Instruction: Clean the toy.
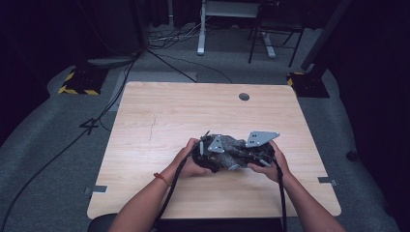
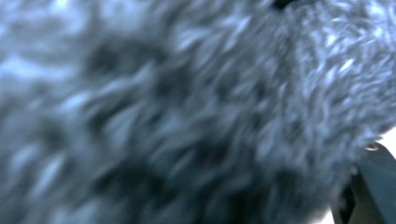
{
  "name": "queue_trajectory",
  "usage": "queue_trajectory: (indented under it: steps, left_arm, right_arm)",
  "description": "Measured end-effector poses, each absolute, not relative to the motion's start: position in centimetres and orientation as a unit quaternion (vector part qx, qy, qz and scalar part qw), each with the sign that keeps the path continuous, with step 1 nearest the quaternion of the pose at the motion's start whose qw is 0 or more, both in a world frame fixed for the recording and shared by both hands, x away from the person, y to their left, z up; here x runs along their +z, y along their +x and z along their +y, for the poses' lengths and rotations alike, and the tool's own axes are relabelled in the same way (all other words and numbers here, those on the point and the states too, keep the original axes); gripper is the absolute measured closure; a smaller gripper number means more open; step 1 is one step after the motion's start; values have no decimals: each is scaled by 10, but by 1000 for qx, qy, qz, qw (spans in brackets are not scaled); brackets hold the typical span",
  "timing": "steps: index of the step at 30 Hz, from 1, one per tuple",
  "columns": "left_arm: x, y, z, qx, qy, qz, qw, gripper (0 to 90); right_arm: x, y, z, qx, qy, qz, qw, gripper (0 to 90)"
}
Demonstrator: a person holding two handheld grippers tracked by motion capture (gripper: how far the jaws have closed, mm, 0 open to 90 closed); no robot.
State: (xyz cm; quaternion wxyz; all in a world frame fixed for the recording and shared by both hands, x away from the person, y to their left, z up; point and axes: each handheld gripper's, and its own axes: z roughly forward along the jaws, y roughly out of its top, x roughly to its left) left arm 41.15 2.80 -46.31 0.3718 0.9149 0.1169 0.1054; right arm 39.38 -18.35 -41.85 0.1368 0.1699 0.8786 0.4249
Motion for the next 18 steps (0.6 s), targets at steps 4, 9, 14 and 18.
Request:
queue_trajectory:
  steps: [4,9,14,18]
  left_arm:
    - [-462,410,29,107,916,118,368,336]
    - [-463,408,29,109,919,112,363,336]
    - [-458,405,32,110,915,110,372,336]
    - [-455,403,32,117,914,108,374,336]
  right_arm:
    - [-421,393,-181,415,170,880,158,787]
    - [-428,397,-191,414,188,877,156,788]
    - [-429,398,-198,407,197,877,166,789]
    - [-428,398,-202,404,201,876,172,789]
